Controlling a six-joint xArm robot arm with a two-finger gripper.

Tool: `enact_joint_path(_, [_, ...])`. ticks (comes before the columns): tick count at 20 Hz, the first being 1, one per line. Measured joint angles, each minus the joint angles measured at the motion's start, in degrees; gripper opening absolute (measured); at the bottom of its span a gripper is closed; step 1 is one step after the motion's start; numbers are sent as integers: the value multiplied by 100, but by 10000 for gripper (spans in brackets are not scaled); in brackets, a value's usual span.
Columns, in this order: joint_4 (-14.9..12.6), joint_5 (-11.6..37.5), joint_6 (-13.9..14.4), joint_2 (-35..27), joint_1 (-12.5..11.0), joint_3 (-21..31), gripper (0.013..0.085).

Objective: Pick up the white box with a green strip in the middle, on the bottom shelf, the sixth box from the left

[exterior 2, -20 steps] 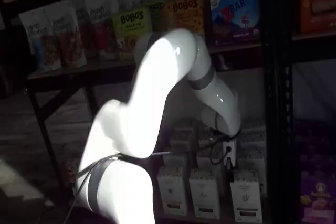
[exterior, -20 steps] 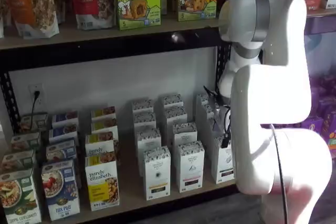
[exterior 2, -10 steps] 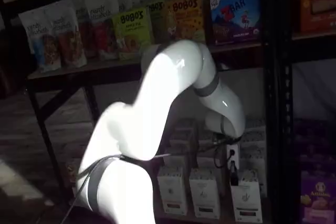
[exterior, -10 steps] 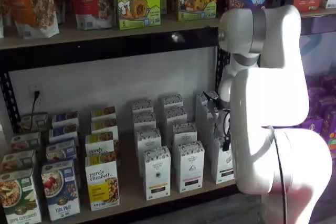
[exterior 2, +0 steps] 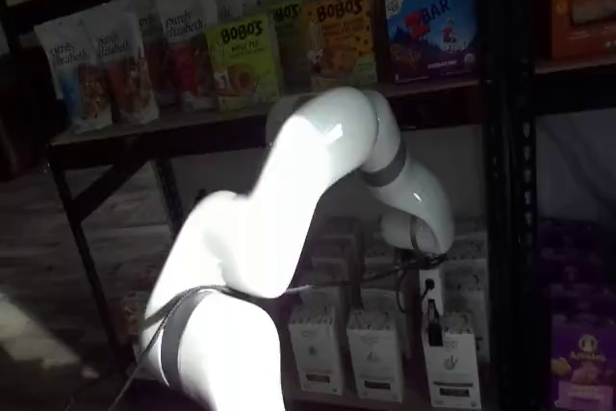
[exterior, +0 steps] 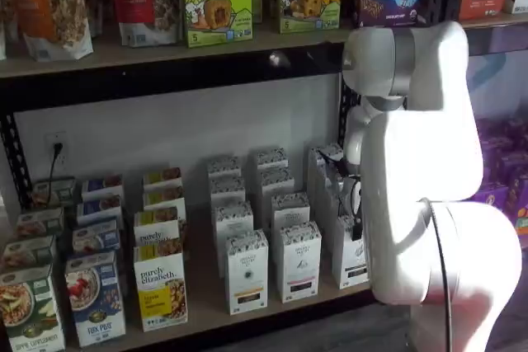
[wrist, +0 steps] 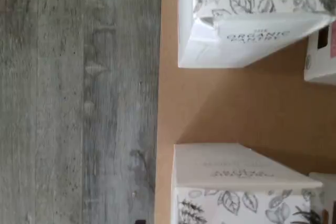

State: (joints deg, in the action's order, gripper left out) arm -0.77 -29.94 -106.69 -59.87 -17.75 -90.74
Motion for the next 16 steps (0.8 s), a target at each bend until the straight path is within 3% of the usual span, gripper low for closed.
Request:
enact_joint_path(9, [-646,-550,606,-258,59,-461,850])
enact_joint_path(16, [-790,-501,763,-321,89,-467,850])
